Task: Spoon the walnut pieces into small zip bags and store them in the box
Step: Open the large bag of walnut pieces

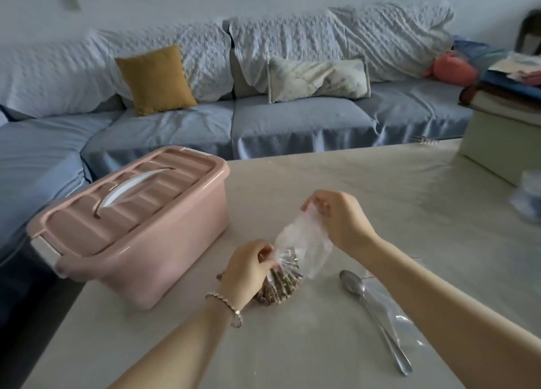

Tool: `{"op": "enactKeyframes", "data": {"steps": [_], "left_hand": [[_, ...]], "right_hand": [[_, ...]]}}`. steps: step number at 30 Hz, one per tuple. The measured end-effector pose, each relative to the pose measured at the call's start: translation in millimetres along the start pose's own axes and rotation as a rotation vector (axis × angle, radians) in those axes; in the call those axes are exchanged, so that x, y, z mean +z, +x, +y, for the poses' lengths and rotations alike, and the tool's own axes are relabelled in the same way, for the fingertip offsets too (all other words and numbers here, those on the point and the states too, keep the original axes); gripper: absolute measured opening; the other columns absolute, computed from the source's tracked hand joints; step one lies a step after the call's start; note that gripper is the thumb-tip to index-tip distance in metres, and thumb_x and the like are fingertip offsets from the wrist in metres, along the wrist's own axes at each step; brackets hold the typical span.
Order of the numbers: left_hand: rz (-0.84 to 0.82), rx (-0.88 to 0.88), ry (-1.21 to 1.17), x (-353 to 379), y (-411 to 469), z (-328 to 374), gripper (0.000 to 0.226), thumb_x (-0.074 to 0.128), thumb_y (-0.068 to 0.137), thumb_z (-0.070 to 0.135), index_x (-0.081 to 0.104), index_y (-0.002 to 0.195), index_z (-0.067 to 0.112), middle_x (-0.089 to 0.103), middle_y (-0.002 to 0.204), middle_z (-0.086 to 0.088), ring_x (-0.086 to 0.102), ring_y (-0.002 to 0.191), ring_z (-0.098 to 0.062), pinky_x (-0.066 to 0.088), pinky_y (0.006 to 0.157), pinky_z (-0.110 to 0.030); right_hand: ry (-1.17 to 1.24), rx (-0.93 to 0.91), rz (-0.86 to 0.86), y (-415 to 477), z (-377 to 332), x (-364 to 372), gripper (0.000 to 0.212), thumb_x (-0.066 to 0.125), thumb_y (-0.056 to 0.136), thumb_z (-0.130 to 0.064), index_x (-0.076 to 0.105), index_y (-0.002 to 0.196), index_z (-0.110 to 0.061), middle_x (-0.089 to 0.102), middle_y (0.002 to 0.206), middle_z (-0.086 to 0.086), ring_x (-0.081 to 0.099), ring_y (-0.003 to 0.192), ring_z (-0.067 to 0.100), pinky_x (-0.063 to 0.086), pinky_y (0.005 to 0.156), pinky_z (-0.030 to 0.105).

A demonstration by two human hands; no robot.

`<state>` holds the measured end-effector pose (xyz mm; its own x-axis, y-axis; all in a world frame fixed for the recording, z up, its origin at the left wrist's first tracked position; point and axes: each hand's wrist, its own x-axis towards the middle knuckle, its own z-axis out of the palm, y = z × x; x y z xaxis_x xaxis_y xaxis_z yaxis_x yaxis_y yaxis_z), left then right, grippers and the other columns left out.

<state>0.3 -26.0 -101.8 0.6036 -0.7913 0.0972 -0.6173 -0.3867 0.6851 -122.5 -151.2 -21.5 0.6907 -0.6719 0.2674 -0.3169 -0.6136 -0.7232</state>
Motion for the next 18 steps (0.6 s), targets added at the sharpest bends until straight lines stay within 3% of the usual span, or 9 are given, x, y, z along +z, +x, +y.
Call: {"op": "enactKeyframes", "data": {"steps": [3,6,9,12,14,16,18], "left_hand": [[0.031,0.013,-0.022,-10,-11,9,0.018,0.073,0.076,0.013,0.056,0.071,0.016,0.053,0.061,0.010,0.050,0.061,-0.012,0.034,0.056,-0.011],[0.026,0.017,-0.025,-16,-21,15,0.022,0.074,0.076,0.017,0.054,0.067,0.013,0.051,0.058,0.008,0.045,0.054,-0.006,0.035,0.054,-0.011],[0.021,-0.008,-0.130,-17,-29,20,0.018,0.073,0.077,0.012,0.058,0.069,0.015,0.054,0.057,0.012,0.051,0.045,0.002,0.037,0.048,-0.007],[-0.062,-0.041,-0.289,-17,-32,25,0.026,0.071,0.078,0.013,0.058,0.059,0.024,0.056,0.050,0.013,0.049,0.043,0.001,0.036,0.048,-0.013],[-0.113,-0.063,-0.387,-17,-29,24,0.013,0.072,0.079,0.019,0.066,0.068,0.021,0.067,0.064,0.005,0.055,0.051,-0.003,0.042,0.054,-0.021],[-0.108,-0.084,-0.414,-18,-25,22,0.006,0.071,0.081,0.016,0.068,0.077,0.019,0.070,0.078,0.001,0.059,0.062,-0.003,0.047,0.063,-0.015],[-0.095,-0.086,-0.422,-21,-21,20,0.014,0.070,0.080,0.006,0.066,0.081,0.019,0.068,0.080,0.006,0.060,0.070,0.003,0.045,0.070,-0.006]], "right_hand": [[-0.222,-0.151,0.083,-2,-2,-21,0.027,0.053,0.077,0.007,0.070,0.088,-0.011,0.064,0.098,0.008,0.056,0.095,0.029,0.042,0.081,0.034],[-0.270,0.044,0.208,-12,-7,-30,0.057,0.045,0.071,0.014,0.056,0.119,-0.015,0.045,0.122,0.009,0.036,0.116,0.029,0.031,0.094,0.032],[-0.095,0.052,0.289,-44,-16,-17,0.041,0.045,0.075,0.010,0.061,0.107,-0.009,0.052,0.109,0.010,0.046,0.106,0.025,0.033,0.086,0.021],[-0.142,0.057,-0.104,-75,-14,17,0.021,0.056,0.082,-0.010,0.068,0.099,-0.010,0.066,0.097,0.004,0.060,0.094,0.021,0.042,0.077,0.024],[-0.102,0.070,-0.259,-81,-5,38,0.024,0.059,0.086,-0.021,0.064,0.108,-0.013,0.065,0.102,0.000,0.058,0.098,0.017,0.038,0.074,0.021],[0.001,0.135,-0.194,-74,2,51,0.021,0.063,0.085,-0.025,0.066,0.104,-0.015,0.066,0.097,-0.002,0.060,0.094,0.014,0.038,0.073,0.018],[0.075,0.208,-0.113,-64,9,57,0.011,0.067,0.082,-0.023,0.072,0.088,-0.016,0.067,0.078,-0.005,0.061,0.075,0.009,0.040,0.065,0.015]]}}
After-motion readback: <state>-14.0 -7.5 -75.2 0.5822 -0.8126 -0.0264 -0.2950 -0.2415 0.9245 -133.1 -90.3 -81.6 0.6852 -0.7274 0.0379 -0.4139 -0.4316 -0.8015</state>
